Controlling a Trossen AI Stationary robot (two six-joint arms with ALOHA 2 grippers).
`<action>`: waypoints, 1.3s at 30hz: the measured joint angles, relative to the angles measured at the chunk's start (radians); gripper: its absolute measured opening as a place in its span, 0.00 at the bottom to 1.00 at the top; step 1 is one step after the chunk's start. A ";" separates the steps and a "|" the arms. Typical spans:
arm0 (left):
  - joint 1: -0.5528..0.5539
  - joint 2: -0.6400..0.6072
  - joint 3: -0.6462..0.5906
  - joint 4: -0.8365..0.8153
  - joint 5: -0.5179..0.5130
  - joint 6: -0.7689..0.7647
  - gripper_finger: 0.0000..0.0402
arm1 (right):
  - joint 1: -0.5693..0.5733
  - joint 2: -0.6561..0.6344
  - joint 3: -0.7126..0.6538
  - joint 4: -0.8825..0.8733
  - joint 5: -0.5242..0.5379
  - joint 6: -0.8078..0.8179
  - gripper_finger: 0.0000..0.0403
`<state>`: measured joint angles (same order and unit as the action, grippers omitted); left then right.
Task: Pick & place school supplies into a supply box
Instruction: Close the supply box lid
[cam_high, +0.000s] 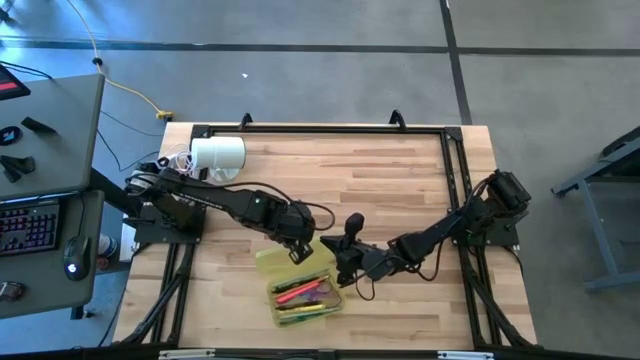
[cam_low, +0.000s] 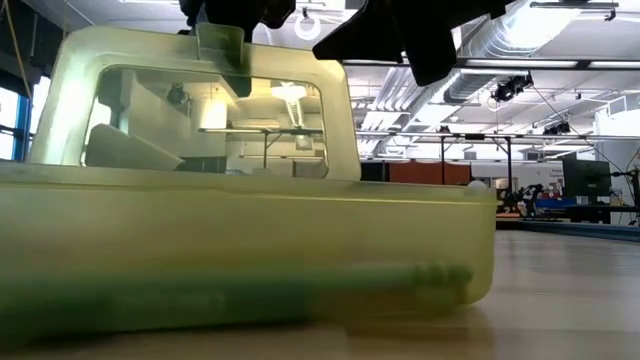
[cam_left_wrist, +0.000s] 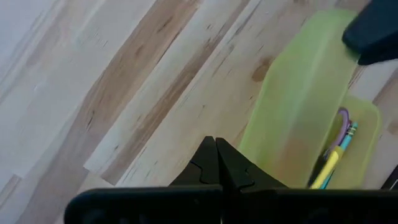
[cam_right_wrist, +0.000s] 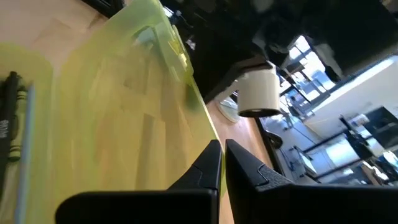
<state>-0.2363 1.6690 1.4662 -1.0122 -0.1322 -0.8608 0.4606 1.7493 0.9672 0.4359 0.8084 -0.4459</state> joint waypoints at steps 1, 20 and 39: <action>0.000 0.000 0.000 0.000 0.002 -0.003 0.04 | 0.000 0.000 0.000 -0.001 -0.014 0.000 0.00; 0.000 0.000 0.000 0.000 0.015 -0.010 0.04 | -0.008 0.000 0.000 -0.041 -0.060 -0.081 0.00; 0.000 0.000 0.001 0.026 0.060 -0.080 0.04 | 0.074 -0.017 0.000 0.009 -0.028 -0.136 0.00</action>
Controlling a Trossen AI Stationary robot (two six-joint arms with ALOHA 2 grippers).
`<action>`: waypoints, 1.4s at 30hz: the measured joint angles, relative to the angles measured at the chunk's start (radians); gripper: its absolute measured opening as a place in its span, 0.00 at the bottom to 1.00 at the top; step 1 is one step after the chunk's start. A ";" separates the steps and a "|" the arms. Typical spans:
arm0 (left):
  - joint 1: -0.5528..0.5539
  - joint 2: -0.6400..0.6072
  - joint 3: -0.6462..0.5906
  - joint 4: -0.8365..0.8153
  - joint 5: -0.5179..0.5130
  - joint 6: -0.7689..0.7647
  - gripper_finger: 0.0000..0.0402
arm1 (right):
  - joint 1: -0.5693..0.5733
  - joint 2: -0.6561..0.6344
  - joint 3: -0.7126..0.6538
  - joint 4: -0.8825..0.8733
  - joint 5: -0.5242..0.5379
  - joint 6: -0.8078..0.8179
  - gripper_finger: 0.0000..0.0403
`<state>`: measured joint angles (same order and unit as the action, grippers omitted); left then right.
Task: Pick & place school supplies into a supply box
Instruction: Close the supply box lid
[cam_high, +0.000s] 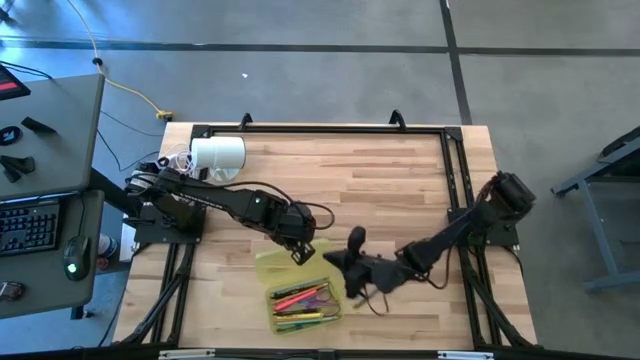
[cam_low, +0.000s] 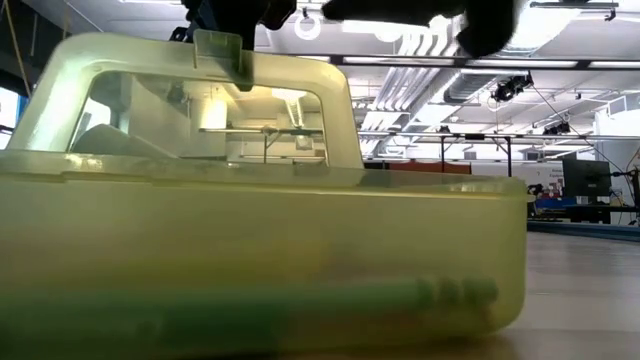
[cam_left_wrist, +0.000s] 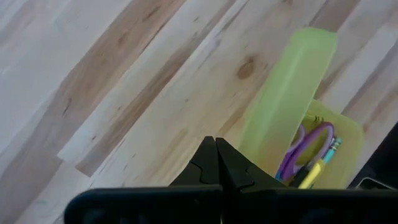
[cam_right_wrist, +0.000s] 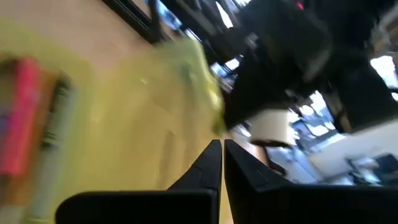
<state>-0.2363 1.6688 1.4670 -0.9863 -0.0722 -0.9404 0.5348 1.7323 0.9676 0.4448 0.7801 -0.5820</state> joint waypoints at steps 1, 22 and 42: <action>0.000 0.000 0.000 0.000 0.002 0.005 0.04 | 0.017 -0.004 0.000 -0.006 -0.008 0.022 0.00; -0.306 0.029 0.000 0.246 -0.067 -0.036 0.04 | 0.130 -0.027 0.000 -0.213 -0.386 0.557 0.00; -0.412 0.302 0.001 0.468 -0.091 -0.216 0.04 | 0.236 -0.085 0.000 -0.104 -0.792 0.536 0.00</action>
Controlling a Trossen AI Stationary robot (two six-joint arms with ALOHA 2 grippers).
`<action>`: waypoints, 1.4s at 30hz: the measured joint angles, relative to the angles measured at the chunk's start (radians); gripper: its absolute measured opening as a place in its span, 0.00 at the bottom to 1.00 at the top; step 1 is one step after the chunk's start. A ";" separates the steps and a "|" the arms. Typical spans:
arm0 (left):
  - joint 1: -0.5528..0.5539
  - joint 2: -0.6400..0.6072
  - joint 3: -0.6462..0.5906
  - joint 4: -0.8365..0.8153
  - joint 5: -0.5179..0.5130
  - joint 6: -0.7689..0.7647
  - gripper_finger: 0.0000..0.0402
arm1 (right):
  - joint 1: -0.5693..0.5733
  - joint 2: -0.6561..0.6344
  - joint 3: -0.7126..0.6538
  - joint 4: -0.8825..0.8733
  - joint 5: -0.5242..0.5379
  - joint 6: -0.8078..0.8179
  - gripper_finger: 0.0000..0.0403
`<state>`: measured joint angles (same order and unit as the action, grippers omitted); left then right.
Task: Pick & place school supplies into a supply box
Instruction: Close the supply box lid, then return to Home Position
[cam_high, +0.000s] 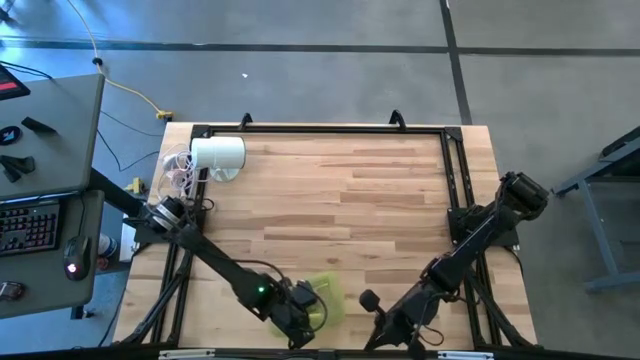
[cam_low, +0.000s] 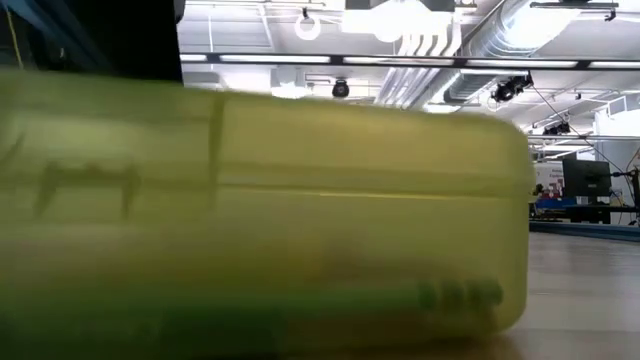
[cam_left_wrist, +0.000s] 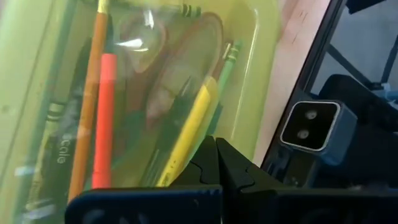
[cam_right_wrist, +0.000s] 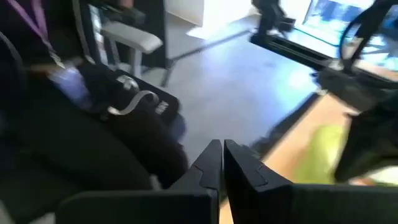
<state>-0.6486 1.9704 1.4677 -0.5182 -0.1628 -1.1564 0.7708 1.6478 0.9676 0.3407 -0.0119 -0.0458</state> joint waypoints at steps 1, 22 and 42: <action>0.000 0.008 0.000 0.004 0.010 0.000 0.04 | 0.000 0.000 0.000 -0.007 0.023 -0.015 0.00; 0.128 0.056 0.003 0.000 0.071 0.113 0.04 | -0.058 0.001 0.000 -0.045 0.289 0.019 0.00; 0.238 -0.269 -0.002 -0.147 -0.124 0.352 0.06 | -0.091 0.001 0.000 -0.136 0.476 -0.040 0.22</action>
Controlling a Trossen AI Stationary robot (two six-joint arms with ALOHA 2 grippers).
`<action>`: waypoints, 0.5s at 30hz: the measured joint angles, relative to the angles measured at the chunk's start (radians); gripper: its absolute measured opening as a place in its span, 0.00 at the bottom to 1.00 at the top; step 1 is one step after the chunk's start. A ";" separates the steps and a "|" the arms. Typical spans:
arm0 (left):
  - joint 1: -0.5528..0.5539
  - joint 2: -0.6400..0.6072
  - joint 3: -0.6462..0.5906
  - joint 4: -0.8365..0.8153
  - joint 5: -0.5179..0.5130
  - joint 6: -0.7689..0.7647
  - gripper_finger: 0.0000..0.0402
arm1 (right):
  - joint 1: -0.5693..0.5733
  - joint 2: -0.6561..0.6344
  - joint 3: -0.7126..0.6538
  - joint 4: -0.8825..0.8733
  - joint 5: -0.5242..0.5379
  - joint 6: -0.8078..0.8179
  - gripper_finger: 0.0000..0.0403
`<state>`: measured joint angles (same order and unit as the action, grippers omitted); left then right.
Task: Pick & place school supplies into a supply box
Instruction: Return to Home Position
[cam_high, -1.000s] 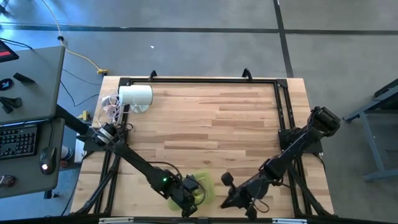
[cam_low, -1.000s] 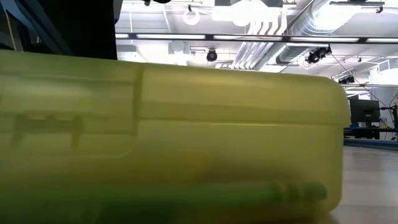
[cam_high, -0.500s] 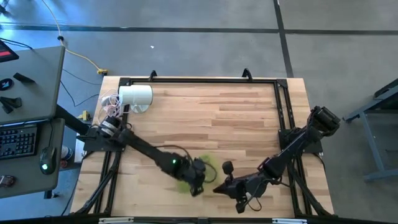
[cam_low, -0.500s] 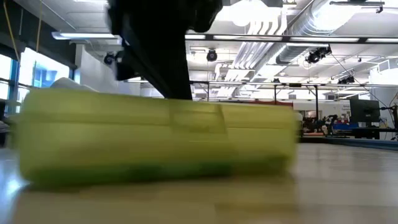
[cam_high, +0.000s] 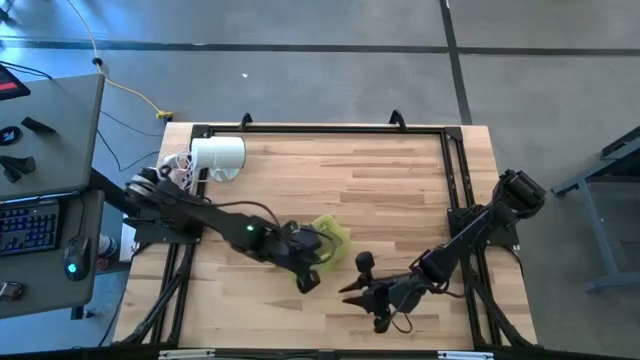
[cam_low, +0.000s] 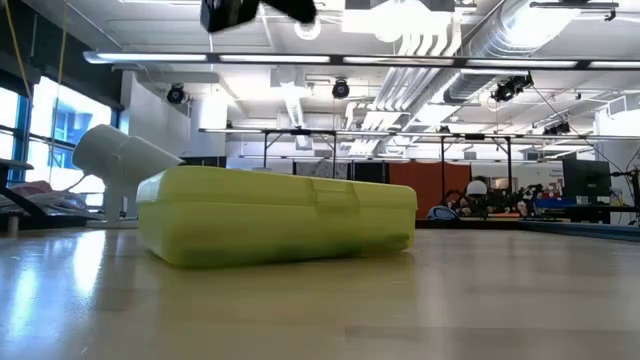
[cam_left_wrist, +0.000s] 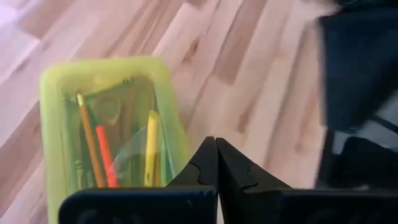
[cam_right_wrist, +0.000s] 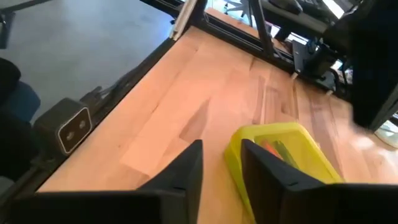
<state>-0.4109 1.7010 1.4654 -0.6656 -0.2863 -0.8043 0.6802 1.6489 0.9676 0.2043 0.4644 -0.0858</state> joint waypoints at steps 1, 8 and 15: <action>-0.010 -0.023 0.000 -0.008 -0.003 0.000 0.07 | -0.005 0.000 0.000 0.000 -0.001 0.005 0.24; -0.056 -0.154 0.002 -0.086 0.021 0.076 0.07 | -0.017 -0.016 0.000 0.003 0.108 -0.029 0.35; -0.178 -0.258 -0.001 -0.206 -0.139 0.102 0.12 | 0.041 -0.158 0.000 -0.042 0.243 -0.161 0.37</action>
<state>-0.5887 1.4435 1.4649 -0.8716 -0.4254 -0.7025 0.7217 1.4906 0.9672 0.1627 0.7078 -0.2471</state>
